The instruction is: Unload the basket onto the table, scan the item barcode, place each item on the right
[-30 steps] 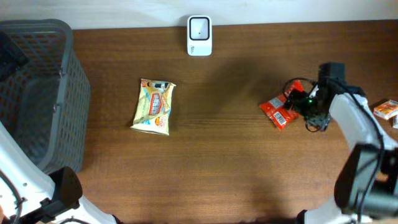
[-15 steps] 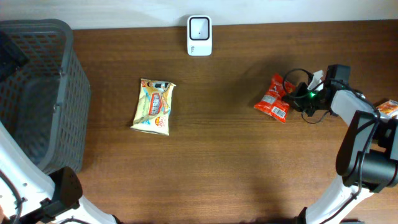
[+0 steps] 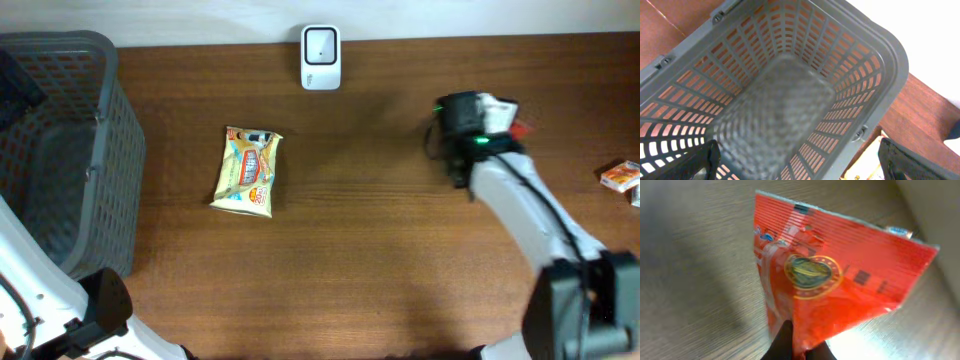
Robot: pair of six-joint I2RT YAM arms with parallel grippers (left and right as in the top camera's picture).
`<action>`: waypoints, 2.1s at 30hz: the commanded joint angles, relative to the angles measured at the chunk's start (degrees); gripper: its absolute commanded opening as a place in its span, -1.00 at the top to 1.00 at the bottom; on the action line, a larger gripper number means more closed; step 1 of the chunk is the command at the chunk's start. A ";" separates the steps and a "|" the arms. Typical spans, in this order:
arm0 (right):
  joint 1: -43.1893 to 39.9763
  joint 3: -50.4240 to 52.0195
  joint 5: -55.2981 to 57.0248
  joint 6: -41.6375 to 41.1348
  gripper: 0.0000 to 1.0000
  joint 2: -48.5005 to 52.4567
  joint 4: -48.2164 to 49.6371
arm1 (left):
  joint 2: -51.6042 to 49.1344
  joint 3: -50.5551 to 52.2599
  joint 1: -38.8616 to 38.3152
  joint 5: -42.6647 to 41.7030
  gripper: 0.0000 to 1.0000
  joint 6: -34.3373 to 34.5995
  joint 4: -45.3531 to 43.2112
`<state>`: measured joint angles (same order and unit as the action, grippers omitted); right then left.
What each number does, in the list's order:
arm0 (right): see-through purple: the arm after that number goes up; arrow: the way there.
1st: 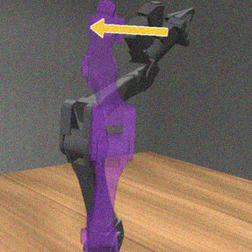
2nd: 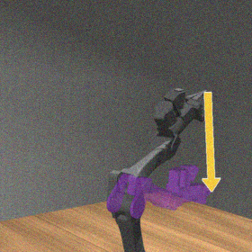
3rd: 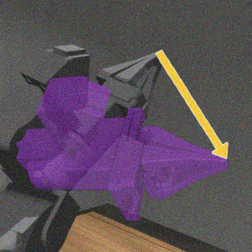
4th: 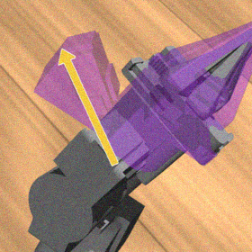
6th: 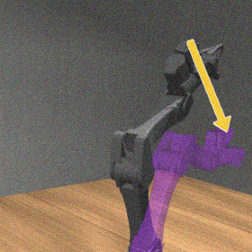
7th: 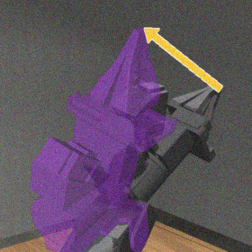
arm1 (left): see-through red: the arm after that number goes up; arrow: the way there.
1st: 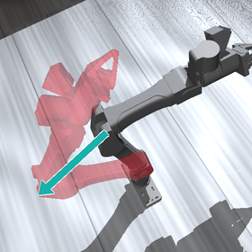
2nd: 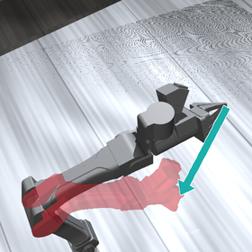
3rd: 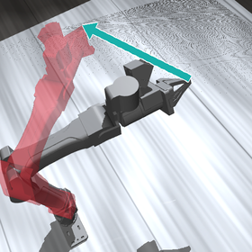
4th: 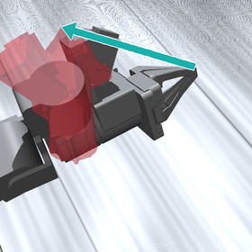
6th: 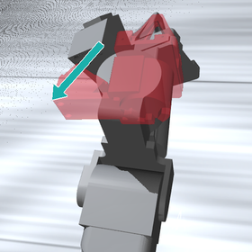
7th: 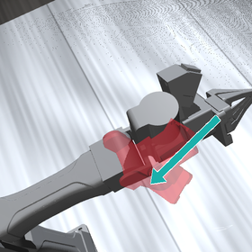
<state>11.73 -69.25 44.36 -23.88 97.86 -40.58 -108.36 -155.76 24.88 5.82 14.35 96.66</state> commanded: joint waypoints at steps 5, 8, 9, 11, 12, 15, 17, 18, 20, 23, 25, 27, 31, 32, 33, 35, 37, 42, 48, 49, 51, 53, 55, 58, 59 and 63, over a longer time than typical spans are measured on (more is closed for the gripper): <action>20.98 0.33 13.03 -3.67 0.25 15.87 0.31 | 0.70 -0.61 0.04 0.11 -0.98 0.13 0.04; 24.83 0.04 9.49 -4.02 -0.29 17.44 0.46 | 0.70 -0.61 0.04 0.11 -0.98 0.13 0.04; 25.53 -1.03 8.72 -4.07 -0.51 16.92 -0.17 | 0.70 -0.61 0.04 0.13 -0.98 0.13 0.04; 24.44 -6.97 3.67 -4.11 -0.80 14.95 -5.38 | 0.70 -0.61 0.04 0.13 -0.99 0.13 0.04; 23.19 -9.94 0.00 -4.09 -0.80 14.08 -7.41 | 0.70 -0.61 0.04 0.13 -0.98 0.13 0.04; 15.98 -20.22 -17.46 -4.07 -0.78 12.15 -14.71 | 0.70 -0.61 0.04 0.13 -0.98 0.13 0.04; 7.91 -24.70 -35.19 -1.81 -0.20 12.07 -21.16 | 0.70 -0.61 0.04 0.13 -0.98 0.13 0.04; 4.50 -24.65 -42.42 1.11 0.07 12.11 -23.76 | 0.70 -0.61 0.07 0.13 -0.99 0.13 0.04; -2.19 -22.45 -47.63 2.64 0.78 12.22 -28.28 | 0.70 -0.61 0.04 0.13 -0.98 0.13 0.04; -5.60 -17.75 -47.65 2.62 0.92 12.22 -26.08 | 0.70 -0.61 0.04 0.13 -0.98 0.13 0.04; -5.81 -11.72 -50.42 2.62 0.92 12.22 -20.76 | 0.70 -0.61 0.07 0.13 -0.98 0.13 0.04; -4.92 -6.75 -55.82 2.62 0.92 12.22 -13.29 | 0.70 -0.61 0.04 0.13 -0.98 0.13 0.04; -1.97 -3.45 -57.92 2.45 0.92 12.20 -5.40 | 0.70 -0.61 0.04 0.13 -0.98 0.13 0.04; -1.62 -4.70 -57.40 2.73 0.92 12.20 -5.68 | 0.70 -0.61 0.04 0.13 -0.98 0.13 0.04; -1.60 -6.40 -57.51 3.56 0.92 12.20 -6.82 | 0.70 -0.61 0.04 0.13 -0.98 0.13 0.04; -1.62 -13.25 -57.44 3.76 0.92 12.20 -13.77 | 0.70 -0.61 0.04 0.13 -0.98 0.13 0.04; -1.20 -18.10 -57.68 3.76 0.88 12.20 -18.08 | 0.70 -0.61 0.04 0.13 -0.98 0.13 0.04; 1.42 -14.69 -49.77 -1.14 0.92 13.25 -16.79 | 0.70 -0.61 0.04 0.13 -0.98 0.13 0.04; 1.97 -2.27 -56.30 -4.50 0.92 13.53 -1.95 | 0.70 -0.61 0.04 0.13 -0.98 0.13 0.04; 2.34 -1.86 -57.35 -4.50 0.92 13.53 -1.38 | 0.70 -0.61 0.04 0.13 -0.98 0.13 0.04; 3.04 -2.29 -57.46 -4.57 0.92 13.00 -1.46 | 0.70 -0.61 0.04 0.11 -0.99 0.13 0.04; 2.84 -6.03 -57.64 -4.66 0.92 11.72 -4.11 | 0.70 -0.61 0.04 0.11 -0.98 0.13 0.04; 2.60 -13.35 -57.22 -0.96 0.66 11.13 -10.51 | 0.70 -0.61 0.04 0.13 -0.98 0.13 0.04; 1.90 -19.08 -57.20 5.42 -0.86 11.13 -14.88 | 0.70 -0.61 0.04 0.11 -0.98 0.13 0.04; 1.31 -19.06 -56.74 8.68 -1.00 11.21 -14.95 | 0.70 -0.61 0.04 0.13 -0.98 0.13 0.04; -1.51 -18.93 -52.72 8.39 -0.97 13.09 -15.15 | 0.70 -0.61 0.04 0.13 -0.98 0.13 0.04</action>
<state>12.53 -87.85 -10.70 -17.23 110.00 -55.92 -108.36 -155.76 24.84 5.82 14.35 96.68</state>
